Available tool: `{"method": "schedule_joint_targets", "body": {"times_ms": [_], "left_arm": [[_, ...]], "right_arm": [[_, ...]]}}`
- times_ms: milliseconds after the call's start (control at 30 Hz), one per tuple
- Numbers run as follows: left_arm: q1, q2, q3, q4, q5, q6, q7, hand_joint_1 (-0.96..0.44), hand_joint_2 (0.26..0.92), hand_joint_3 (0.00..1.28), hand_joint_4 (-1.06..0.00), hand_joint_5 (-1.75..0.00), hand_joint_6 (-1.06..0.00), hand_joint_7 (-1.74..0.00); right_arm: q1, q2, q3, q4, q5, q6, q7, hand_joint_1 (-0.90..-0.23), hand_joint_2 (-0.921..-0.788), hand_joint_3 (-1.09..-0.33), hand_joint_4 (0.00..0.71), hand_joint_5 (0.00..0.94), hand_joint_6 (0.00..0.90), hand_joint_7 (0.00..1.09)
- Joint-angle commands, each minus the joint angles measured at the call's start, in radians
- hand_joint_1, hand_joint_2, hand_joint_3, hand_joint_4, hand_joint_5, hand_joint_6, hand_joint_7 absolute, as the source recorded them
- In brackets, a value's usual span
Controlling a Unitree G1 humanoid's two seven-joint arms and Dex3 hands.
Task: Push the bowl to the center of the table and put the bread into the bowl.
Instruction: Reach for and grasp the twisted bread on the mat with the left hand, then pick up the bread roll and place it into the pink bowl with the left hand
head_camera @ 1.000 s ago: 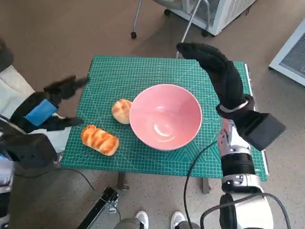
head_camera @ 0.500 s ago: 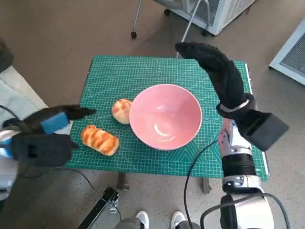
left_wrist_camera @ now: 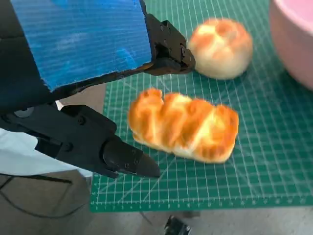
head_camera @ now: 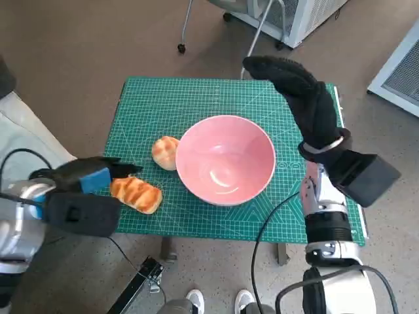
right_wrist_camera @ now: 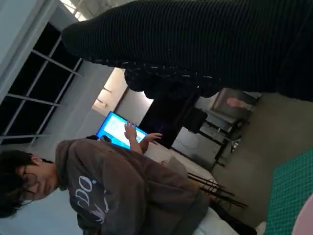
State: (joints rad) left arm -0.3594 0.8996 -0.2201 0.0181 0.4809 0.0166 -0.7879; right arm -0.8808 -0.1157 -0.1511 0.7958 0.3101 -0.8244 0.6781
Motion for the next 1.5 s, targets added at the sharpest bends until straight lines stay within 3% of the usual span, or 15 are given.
{"method": "schedule_joint_targets", "body": {"times_ms": [33, 267, 433, 600, 833, 867, 900, 1000, 1200, 1500], "left_arm": [[-0.021, -0.021, -0.032, 0.041, 0.036, -0.019, 0.018, -0.22, 0.742, 0.0, -0.19, 0.0, -0.38, -0.05], [-0.072, -0.094, -0.095, 0.203, 0.085, -0.082, 0.095, -0.22, 0.754, 0.01, -0.19, 0.0, -0.38, -0.05], [-0.111, -0.144, -0.135, 0.34, 0.113, -0.145, 0.166, -0.21, 0.802, 0.03, -0.23, -0.02, -0.4, -0.05], [-0.147, -0.173, -0.16, 0.461, 0.133, -0.208, 0.235, -0.18, 0.896, 0.06, -0.34, -0.04, -0.47, -0.08], [-0.201, -0.188, -0.191, 0.616, 0.163, -0.304, 0.336, -0.11, 0.919, 0.17, -0.55, -0.11, -0.64, -0.18], [-0.208, -0.189, -0.193, 0.635, 0.165, -0.316, 0.348, -0.07, 0.92, 0.21, -0.5, -0.58, -0.57, -0.61], [-0.215, -0.188, -0.192, 0.657, 0.162, -0.33, 0.36, -0.04, 0.92, 0.24, -0.46, -0.89, -0.51, -0.91], [-0.227, -0.182, -0.185, 0.704, 0.145, -0.371, 0.383, -0.02, 0.92, 0.24, -0.47, -1.24, -0.48, -1.17], [-0.241, -0.162, -0.146, 0.739, 0.092, -0.409, 0.382, 0.0, 0.92, 0.18, -0.54, -1.37, -0.54, -1.18], [-0.238, -0.096, -0.013, 0.558, -0.04, -0.374, 0.305, 0.0, 0.92, 0.17, -0.52, -1.41, -0.58, -1.15]], "right_arm": [[0.036, -0.006, 0.0, -0.005, 0.001, 0.01, 0.003, -0.649, -0.921, -0.842, 0.209, 0.021, -0.001, 0.65], [0.046, 0.001, 0.003, -0.012, -0.006, 0.004, -0.008, -0.654, -0.921, -0.835, 0.209, 0.023, -0.001, 0.65], [0.05, 0.005, 0.006, -0.016, -0.012, 0.004, -0.017, -0.653, -0.921, -0.834, 0.209, 0.025, -0.001, 0.65], [0.057, 0.004, 0.009, -0.024, -0.012, 0.004, -0.019, -0.647, -0.921, -0.834, 0.208, 0.027, -0.001, 0.65], [0.07, 0.003, 0.016, -0.043, -0.013, 0.0, -0.02, -0.639, -0.921, -0.835, 0.207, 0.029, -0.001, 0.65], [0.072, 0.003, 0.016, -0.045, -0.013, 0.0, -0.02, -0.638, -0.921, -0.836, 0.207, 0.03, -0.001, 0.65], [0.074, 0.002, 0.017, -0.048, -0.014, -0.001, -0.02, -0.637, -0.921, -0.836, 0.207, 0.03, -0.001, 0.65], [0.079, 0.001, 0.02, -0.057, -0.015, -0.003, -0.022, -0.637, -0.921, -0.836, 0.208, 0.032, -0.001, 0.65], [0.086, -0.003, 0.025, -0.07, -0.018, -0.004, -0.024, -0.64, -0.921, -0.833, 0.207, 0.037, -0.001, 0.64], [0.091, -0.005, 0.026, -0.076, -0.007, 0.007, -0.018, -0.636, -0.921, -0.836, 0.202, 0.041, -0.001, 0.62]]}}
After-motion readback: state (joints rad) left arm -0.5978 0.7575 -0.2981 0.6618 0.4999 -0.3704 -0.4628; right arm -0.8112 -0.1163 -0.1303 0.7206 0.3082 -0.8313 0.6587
